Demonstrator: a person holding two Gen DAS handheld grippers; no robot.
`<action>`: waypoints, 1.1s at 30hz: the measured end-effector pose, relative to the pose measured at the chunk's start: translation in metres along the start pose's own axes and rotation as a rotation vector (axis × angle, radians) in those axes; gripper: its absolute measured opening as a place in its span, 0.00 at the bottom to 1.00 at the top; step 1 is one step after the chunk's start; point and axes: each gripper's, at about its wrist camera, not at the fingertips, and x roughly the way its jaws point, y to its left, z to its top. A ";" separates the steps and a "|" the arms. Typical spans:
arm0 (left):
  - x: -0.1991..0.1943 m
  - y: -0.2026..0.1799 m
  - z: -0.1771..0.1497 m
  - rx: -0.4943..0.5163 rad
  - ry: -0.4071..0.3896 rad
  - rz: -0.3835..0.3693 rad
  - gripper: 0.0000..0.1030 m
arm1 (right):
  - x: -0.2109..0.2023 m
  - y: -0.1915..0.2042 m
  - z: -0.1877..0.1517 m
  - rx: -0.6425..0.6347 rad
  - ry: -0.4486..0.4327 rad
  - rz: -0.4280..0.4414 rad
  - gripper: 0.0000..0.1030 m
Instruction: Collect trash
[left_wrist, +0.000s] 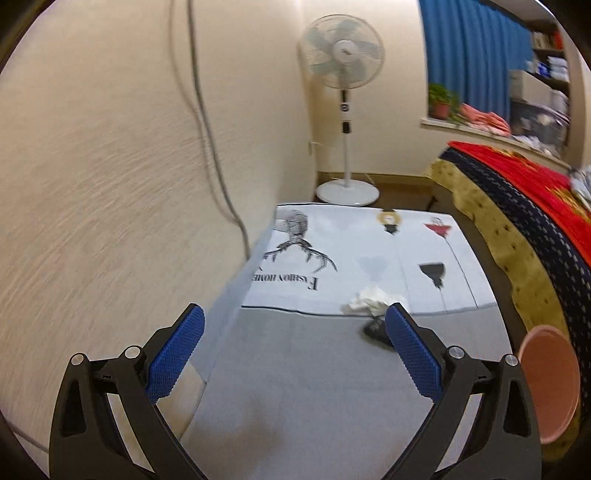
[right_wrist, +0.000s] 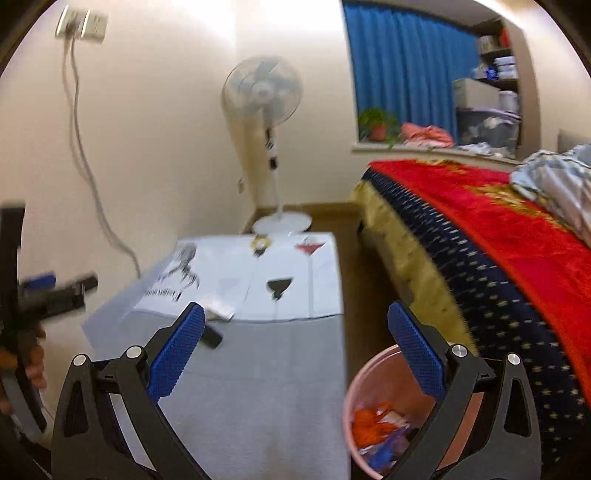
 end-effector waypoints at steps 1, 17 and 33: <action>0.008 0.003 0.006 -0.015 0.001 -0.005 0.92 | 0.010 0.008 -0.002 -0.010 0.022 0.004 0.95; 0.071 0.029 0.017 -0.087 0.036 0.062 0.92 | 0.182 0.108 -0.055 -0.134 0.190 0.094 0.95; 0.090 0.045 0.016 -0.147 0.084 0.076 0.92 | 0.254 0.150 -0.072 -0.245 0.345 0.149 0.64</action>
